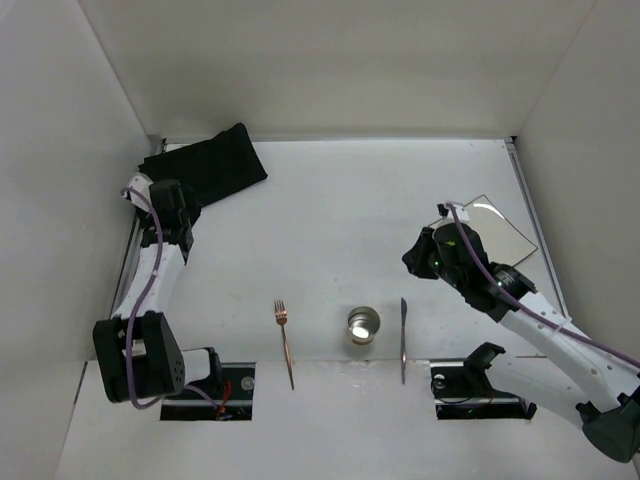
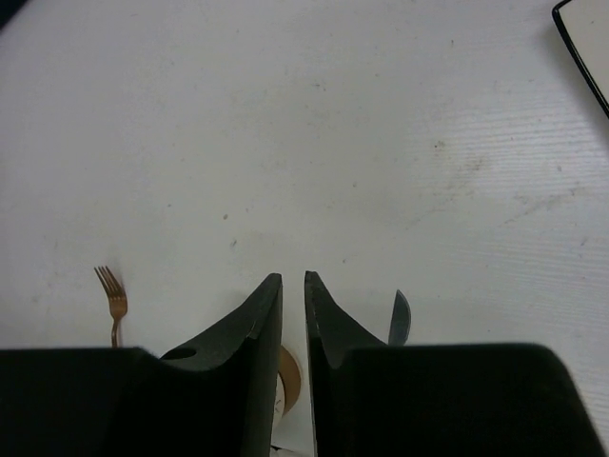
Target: Set the dinner table for one person
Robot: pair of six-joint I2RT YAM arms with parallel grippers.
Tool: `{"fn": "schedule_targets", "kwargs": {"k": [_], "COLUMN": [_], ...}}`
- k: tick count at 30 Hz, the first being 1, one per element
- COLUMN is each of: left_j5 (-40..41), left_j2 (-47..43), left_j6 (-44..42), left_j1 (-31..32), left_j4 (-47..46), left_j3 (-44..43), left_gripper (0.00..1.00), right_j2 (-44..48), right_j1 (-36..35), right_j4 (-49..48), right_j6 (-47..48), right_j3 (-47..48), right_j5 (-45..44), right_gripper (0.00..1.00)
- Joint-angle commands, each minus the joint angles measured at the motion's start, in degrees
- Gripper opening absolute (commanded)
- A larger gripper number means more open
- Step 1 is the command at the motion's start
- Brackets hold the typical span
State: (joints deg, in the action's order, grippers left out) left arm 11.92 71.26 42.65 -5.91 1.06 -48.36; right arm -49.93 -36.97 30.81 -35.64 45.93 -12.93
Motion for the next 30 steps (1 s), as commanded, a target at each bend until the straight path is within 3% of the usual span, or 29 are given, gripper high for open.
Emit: {"fn": "schedule_targets", "kwargs": {"k": [1,5,7,11,16,20,26,30], "left_j5": [-4.98,-0.59,-0.32,-0.67,-1.11,-1.11,-3.82,-7.61], "left_j2": [6.41,14.49,19.32,29.52,37.71,42.37,48.0,46.87], "left_j6": [4.1,6.91,7.0,8.23,9.47,10.08,12.01,13.15], "left_j1": [-3.7,-7.13,-8.37,-11.18,-12.77,-12.77,-12.77,-8.92], "left_j4": [-8.09,-7.65,-6.95,-4.41,-2.56,-1.41,-1.41,-3.69], "left_j3": [-2.25,-7.52,-11.04,-17.72,-23.44,-26.61,-30.65,-26.9], "left_gripper": [0.14,0.32,0.36,0.43,0.43,0.37,0.1,0.01], "right_j2": [1.33,2.21,2.3,1.68,0.19,-0.87,-1.31,-1.13], "right_j1": [-1.13,-1.13,-1.13,-1.13,-1.13,-1.13,-1.13,0.19], "right_j4": [-2.33,-2.95,-2.77,-1.98,-1.02,-0.4,0.57,0.31], "right_j6": [-0.48,-0.57,-0.31,0.04,-0.13,-0.48,-0.31,0.04], "right_j3": [-0.4,-1.81,-1.99,-1.81,-0.85,0.3,1.09,1.0], "right_j5": [0.45,1.15,1.94,2.99,3.17,3.26,3.08,2.73], "right_gripper": [0.28,0.52,0.58,0.65,0.68,0.69,0.69,0.69]}}
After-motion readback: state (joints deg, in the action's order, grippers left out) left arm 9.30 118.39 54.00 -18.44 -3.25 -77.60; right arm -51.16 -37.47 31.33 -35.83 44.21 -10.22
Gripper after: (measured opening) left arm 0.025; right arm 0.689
